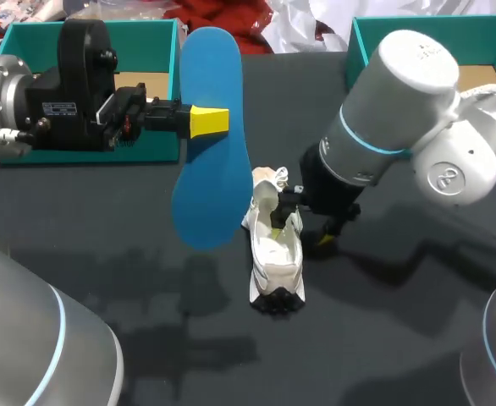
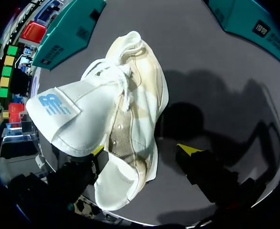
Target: Take the shoe out of the shoebox, open the shoe tongue, remove and reinsert the insole, then place the shoe into the shoebox
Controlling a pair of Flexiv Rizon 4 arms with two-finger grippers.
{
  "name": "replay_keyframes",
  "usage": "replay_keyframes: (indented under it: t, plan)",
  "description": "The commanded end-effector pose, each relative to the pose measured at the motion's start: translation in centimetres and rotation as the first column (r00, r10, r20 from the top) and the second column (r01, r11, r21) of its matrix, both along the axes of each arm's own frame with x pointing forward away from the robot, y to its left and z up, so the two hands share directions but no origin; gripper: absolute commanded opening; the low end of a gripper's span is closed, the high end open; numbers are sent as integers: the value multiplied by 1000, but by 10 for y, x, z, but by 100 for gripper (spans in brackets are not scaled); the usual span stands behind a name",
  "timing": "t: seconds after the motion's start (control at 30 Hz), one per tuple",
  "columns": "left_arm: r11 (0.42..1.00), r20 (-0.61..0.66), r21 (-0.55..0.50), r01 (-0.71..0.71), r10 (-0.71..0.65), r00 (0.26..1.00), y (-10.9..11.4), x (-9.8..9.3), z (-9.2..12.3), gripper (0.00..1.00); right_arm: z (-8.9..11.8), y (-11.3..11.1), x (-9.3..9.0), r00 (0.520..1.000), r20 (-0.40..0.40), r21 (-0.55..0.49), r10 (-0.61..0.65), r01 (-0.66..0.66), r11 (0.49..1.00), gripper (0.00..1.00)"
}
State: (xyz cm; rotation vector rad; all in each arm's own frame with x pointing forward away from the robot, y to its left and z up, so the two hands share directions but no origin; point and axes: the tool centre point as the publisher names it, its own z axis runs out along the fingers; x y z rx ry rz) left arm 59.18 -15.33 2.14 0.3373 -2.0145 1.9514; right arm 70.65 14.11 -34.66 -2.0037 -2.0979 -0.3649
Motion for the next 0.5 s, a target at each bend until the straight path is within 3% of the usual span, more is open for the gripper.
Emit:
replay_keyframes:
  t: [0.03, 0.23, 0.27, 0.4, 0.5]
  plan:
    - [1000, 1, -1, 1, -1, 1000, -1, 0, -1, 0, 10, -16, -7, 1000, 8, 27, -2, 2, 1000, 100]
    - [1000, 1, -1, 1, -1, 1000, -1, 0, -1, 0, 10, -16, -7, 1000, 8, 27, -2, 2, 1000, 100]
    - [1000, 1, -1, 1, -1, 1000, -1, 0, -1, 0, 11, -18, -7, 999, 7, 79, -31, 30, 996, 100]
    - [1000, 1, -1, 1, -1, 1000, -1, 0, -1, 0, 42, -34, -6, 994, 67, 200, -91, 76, 977, 100]
    - [1000, 1, -1, 1, -1, 1000, -1, 0, -1, 0, 68, -42, -4, 993, 62, 257, -99, 80, 963, 100]
